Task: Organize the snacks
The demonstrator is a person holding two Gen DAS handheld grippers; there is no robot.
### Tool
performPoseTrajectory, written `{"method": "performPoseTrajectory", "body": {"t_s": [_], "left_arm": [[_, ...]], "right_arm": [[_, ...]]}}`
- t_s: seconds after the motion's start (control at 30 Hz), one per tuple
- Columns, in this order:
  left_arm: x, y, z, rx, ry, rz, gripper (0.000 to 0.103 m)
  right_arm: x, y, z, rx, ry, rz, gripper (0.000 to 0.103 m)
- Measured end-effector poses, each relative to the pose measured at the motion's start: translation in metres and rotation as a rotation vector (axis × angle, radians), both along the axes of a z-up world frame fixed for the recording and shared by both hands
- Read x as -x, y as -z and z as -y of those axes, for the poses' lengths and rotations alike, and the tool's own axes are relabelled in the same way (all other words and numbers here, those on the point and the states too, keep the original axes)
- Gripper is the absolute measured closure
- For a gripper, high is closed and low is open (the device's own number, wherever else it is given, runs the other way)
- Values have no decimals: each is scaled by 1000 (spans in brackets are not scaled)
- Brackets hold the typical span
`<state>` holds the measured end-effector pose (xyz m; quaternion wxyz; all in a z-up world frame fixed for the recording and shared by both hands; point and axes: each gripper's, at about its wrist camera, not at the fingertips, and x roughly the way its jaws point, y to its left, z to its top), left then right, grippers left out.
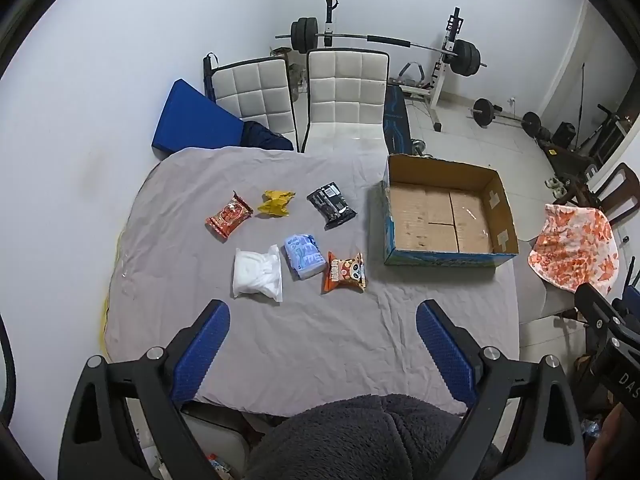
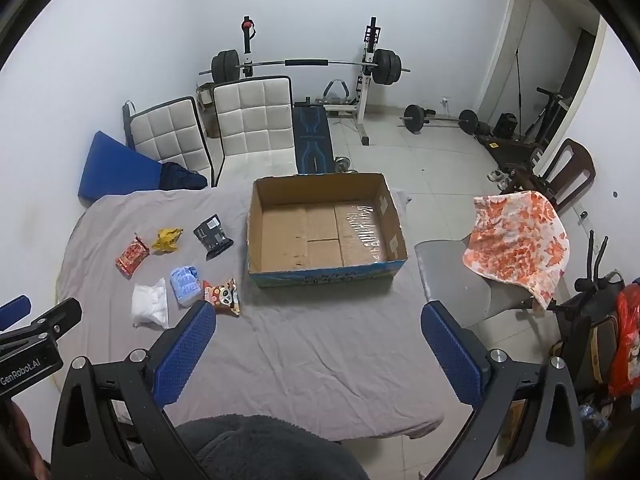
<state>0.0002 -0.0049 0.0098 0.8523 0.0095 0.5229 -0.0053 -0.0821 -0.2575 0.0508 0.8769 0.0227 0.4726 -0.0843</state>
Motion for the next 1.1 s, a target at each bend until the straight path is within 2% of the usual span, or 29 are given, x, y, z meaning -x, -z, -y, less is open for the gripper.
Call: {"method": "performPoseTrajectory", "body": {"t_s": [1.1], "left_arm": [[4,-4,1,18,1,25,7]], "right_arm": [[4,-6,-2,6,-5,31,0]]}}
